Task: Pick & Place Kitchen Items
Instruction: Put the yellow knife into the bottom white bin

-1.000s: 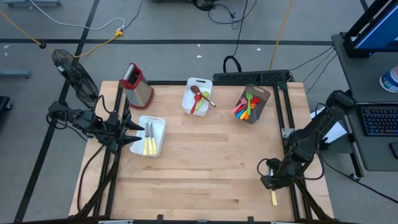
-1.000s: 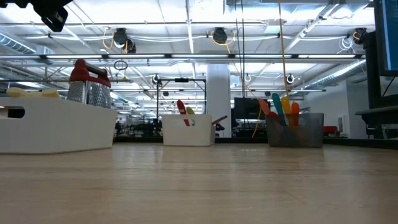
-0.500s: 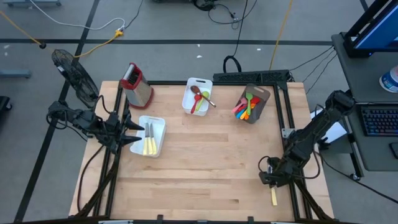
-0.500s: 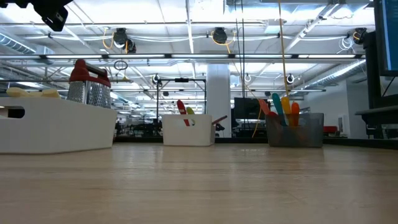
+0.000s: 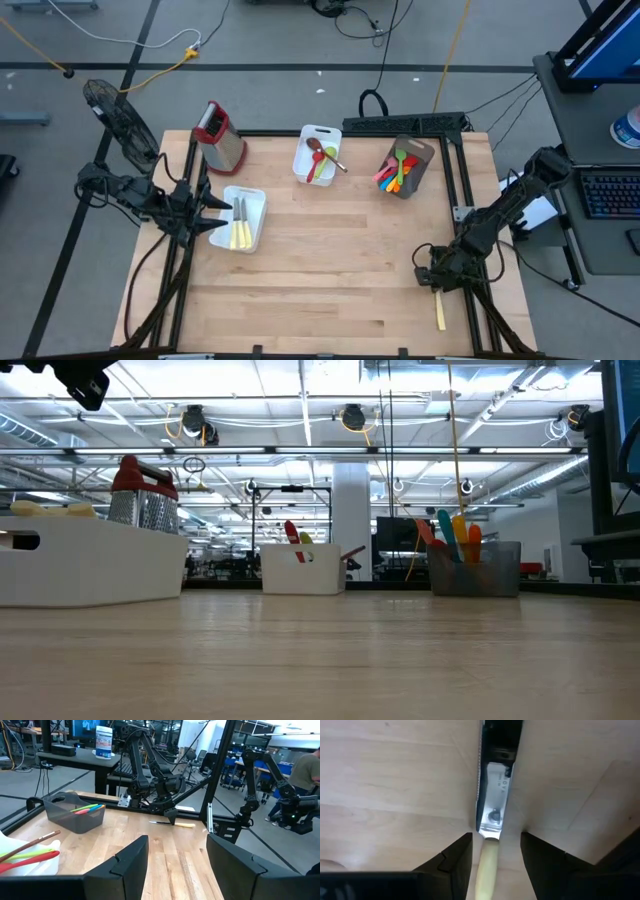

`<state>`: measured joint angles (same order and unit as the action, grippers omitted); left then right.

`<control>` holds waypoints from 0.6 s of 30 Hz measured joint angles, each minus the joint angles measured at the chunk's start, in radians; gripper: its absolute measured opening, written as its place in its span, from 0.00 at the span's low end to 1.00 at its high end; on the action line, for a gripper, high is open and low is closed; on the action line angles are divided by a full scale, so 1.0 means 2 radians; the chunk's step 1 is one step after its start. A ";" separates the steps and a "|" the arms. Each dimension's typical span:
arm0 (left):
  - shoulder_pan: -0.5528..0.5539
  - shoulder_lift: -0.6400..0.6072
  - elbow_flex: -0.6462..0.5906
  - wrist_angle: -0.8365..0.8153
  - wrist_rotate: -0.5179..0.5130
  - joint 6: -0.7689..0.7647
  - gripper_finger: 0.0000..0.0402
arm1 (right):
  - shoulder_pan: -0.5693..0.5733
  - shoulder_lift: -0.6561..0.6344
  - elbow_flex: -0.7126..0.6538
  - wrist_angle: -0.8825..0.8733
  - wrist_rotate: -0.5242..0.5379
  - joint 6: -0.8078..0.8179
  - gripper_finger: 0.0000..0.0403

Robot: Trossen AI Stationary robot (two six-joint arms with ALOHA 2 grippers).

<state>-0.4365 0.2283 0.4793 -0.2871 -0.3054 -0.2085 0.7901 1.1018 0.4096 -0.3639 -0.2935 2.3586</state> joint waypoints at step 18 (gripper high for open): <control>0.000 0.000 0.000 0.000 0.000 0.005 0.52 | -0.025 0.033 -0.007 -0.001 0.029 -0.010 0.40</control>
<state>-0.4362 0.2283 0.4797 -0.2878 -0.3054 -0.1993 0.7406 1.1687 0.3964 -0.3667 -0.2352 2.3395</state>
